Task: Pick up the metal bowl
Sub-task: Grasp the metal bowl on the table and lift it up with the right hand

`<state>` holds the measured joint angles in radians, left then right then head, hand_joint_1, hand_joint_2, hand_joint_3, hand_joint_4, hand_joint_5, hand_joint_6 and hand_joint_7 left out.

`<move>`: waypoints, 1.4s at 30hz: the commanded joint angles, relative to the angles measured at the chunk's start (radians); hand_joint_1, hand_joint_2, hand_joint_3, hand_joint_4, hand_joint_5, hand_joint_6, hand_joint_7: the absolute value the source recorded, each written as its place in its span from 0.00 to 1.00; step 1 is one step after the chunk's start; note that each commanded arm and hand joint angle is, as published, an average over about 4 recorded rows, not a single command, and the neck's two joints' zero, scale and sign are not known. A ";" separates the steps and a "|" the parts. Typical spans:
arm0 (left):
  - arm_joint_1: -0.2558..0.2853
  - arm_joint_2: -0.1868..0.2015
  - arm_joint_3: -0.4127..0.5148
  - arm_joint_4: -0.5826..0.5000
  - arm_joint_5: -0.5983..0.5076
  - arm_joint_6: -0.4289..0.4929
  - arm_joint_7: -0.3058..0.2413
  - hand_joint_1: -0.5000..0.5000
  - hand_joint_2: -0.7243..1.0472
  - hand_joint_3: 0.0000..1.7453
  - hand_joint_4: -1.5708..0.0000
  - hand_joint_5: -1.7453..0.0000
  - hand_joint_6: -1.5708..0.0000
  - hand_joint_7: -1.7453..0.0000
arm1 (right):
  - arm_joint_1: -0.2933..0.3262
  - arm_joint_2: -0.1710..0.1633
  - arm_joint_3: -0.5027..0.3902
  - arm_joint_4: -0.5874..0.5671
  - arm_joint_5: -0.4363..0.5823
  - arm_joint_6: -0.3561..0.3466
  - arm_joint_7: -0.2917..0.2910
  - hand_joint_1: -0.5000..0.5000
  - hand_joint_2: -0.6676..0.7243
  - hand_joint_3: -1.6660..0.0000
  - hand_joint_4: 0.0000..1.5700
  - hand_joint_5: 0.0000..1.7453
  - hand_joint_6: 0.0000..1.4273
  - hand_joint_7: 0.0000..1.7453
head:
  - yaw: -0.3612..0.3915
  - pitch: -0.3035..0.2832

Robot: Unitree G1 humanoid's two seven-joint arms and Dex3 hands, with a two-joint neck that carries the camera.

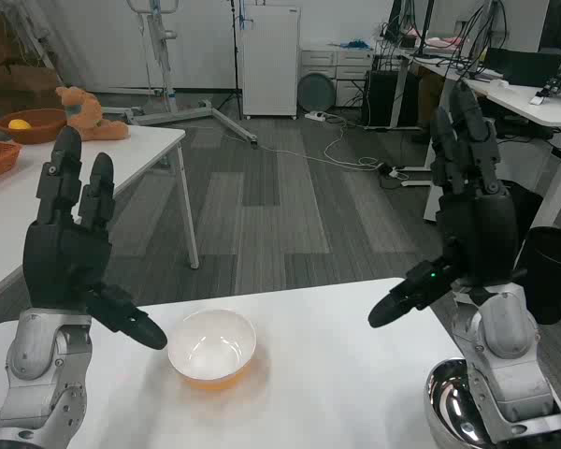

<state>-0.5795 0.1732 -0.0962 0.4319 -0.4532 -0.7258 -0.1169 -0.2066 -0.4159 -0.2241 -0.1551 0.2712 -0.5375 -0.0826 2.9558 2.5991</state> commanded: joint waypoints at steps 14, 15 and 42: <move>0.012 0.020 -0.076 -0.006 0.038 -0.173 0.128 0.00 0.10 0.00 1.00 1.00 1.00 1.00 | -0.162 -0.113 0.102 0.005 -0.020 0.002 0.037 0.12 0.95 1.00 0.00 0.00 0.00 0.00 | 0.011 0.002; 0.012 0.020 -0.076 -0.006 0.038 -0.173 0.128 0.00 0.10 0.00 1.00 1.00 1.00 1.00 | -0.162 -0.113 0.102 0.005 -0.020 0.002 0.037 0.12 0.95 1.00 0.00 0.00 0.00 0.00 | 0.011 0.000; 0.033 0.029 -0.013 0.048 -0.009 -0.173 0.118 0.00 0.10 0.00 1.00 1.00 1.00 1.00 | 0.246 0.028 -0.315 -0.191 0.281 0.272 0.281 0.12 0.91 1.00 0.00 0.00 0.00 0.00 | -0.237 -0.234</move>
<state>-0.5487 0.1919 -0.1180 0.4664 -0.4487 -0.8929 0.0051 0.0107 -0.4108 -0.4895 -0.3070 0.5460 -0.2929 0.1921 2.7279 2.3807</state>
